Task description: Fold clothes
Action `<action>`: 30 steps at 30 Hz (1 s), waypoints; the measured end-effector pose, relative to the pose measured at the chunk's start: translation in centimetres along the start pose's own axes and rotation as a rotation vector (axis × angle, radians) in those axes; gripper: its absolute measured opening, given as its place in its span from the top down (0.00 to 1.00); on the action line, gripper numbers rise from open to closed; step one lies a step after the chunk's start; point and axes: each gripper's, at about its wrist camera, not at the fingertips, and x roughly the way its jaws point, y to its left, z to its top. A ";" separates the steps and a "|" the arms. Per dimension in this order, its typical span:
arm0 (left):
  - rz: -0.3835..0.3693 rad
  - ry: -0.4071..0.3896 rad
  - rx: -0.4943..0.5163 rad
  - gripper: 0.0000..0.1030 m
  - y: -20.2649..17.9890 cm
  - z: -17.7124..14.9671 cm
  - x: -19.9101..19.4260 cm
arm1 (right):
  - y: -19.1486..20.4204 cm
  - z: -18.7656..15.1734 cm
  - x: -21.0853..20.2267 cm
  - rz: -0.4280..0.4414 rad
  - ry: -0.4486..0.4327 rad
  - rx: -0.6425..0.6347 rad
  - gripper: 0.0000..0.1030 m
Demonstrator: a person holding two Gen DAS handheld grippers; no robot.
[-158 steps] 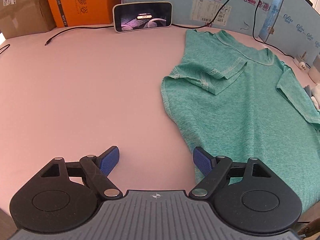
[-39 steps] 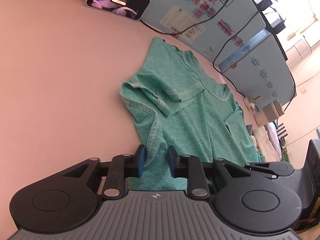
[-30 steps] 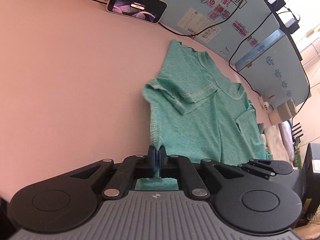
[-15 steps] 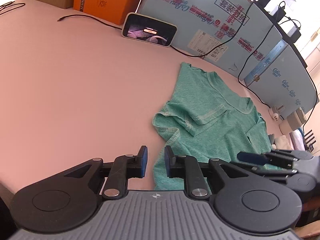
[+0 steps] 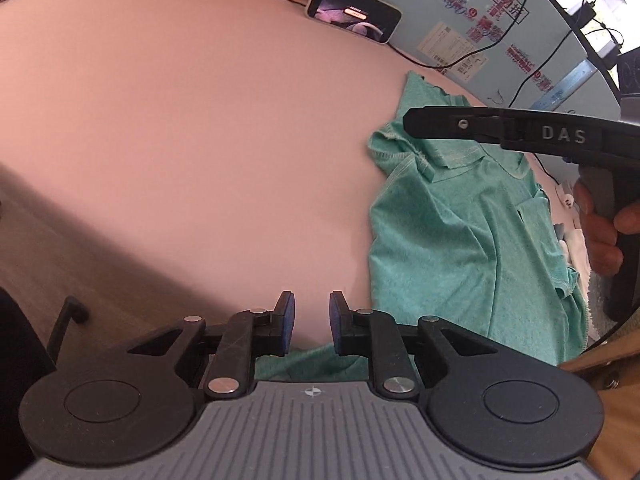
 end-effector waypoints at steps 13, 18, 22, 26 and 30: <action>-0.073 0.054 -0.004 0.65 -0.2 -2.5 2.5 | -0.7 -2.3 2.2 -0.052 0.146 0.024 0.74; -0.073 0.064 -0.038 0.96 0.1 -2.6 1.7 | -1.8 -2.8 1.3 -0.064 0.143 0.057 0.74; -0.079 0.049 0.002 0.97 -0.7 -2.0 -1.2 | -2.4 -2.9 1.0 -0.061 0.145 0.071 0.74; 0.004 0.076 0.041 0.97 -0.8 -2.1 -3.8 | -2.3 -2.8 1.2 -0.046 0.157 0.060 0.74; 0.124 0.219 0.066 0.96 -0.1 -4.0 -2.6 | -1.5 -2.9 1.9 -0.016 0.187 0.032 0.74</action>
